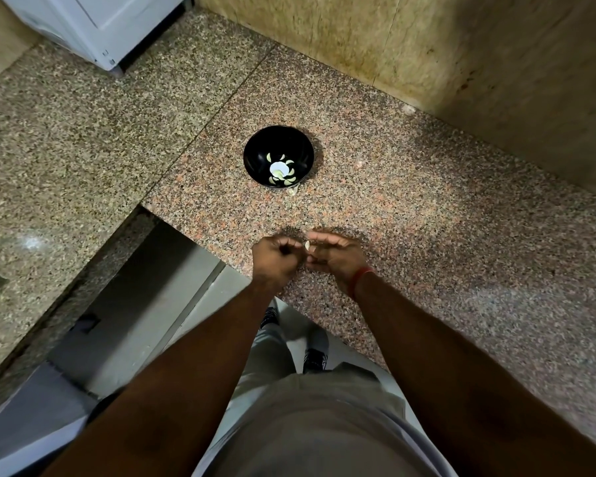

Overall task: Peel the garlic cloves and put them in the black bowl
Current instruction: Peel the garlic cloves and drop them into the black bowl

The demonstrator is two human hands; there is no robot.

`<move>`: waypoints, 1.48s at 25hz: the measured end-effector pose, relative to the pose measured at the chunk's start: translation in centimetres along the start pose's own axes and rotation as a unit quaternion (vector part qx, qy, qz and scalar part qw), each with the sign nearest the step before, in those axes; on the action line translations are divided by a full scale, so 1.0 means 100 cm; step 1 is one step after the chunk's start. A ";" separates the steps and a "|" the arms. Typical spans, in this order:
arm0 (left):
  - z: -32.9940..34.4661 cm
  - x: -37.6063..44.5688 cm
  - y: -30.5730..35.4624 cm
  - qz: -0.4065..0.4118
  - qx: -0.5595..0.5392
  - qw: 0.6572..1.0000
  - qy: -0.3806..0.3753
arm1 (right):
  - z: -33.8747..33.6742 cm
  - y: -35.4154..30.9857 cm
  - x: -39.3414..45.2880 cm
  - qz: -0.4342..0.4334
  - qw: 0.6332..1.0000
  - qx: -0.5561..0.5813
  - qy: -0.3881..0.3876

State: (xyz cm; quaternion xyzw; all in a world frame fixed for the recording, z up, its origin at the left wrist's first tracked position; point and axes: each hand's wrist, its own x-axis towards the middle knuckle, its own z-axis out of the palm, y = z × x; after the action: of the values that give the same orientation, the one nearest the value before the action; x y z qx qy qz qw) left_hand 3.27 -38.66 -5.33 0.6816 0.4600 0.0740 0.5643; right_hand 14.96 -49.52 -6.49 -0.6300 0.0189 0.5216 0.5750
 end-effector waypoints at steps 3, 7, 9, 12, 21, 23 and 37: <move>-0.001 -0.001 -0.003 0.023 0.005 1.000 -0.015 | 0.000 -0.001 -0.001 -0.004 1.000 -0.027 0.011; -0.003 -0.004 0.004 0.015 -0.013 0.999 -0.030 | 0.000 -0.004 -0.003 -0.004 1.000 -0.012 0.023; -0.003 -0.005 0.007 0.008 -0.020 0.999 -0.028 | 0.001 -0.006 -0.004 0.003 0.999 0.017 0.039; -0.003 -0.006 0.007 0.021 -0.010 0.999 -0.024 | 0.000 -0.007 -0.003 0.013 0.998 0.037 0.042; 0.008 -0.007 0.018 -0.010 0.065 0.998 -0.025 | 0.004 -0.009 -0.007 -0.033 0.998 -0.008 0.058; 0.008 -0.007 0.020 -0.017 0.074 0.997 -0.025 | 0.003 -0.009 -0.006 -0.040 0.997 -0.018 0.056; 0.007 -0.001 0.018 -0.031 0.049 0.998 -0.020 | 0.002 -0.004 -0.002 -0.037 0.998 -0.027 0.030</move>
State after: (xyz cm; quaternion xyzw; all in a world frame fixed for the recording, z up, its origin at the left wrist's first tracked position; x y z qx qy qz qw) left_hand 4.64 -39.06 -4.02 0.6951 0.4726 0.0203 0.5414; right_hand 15.00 -49.30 -6.00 -0.6608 -0.0015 0.4810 0.5761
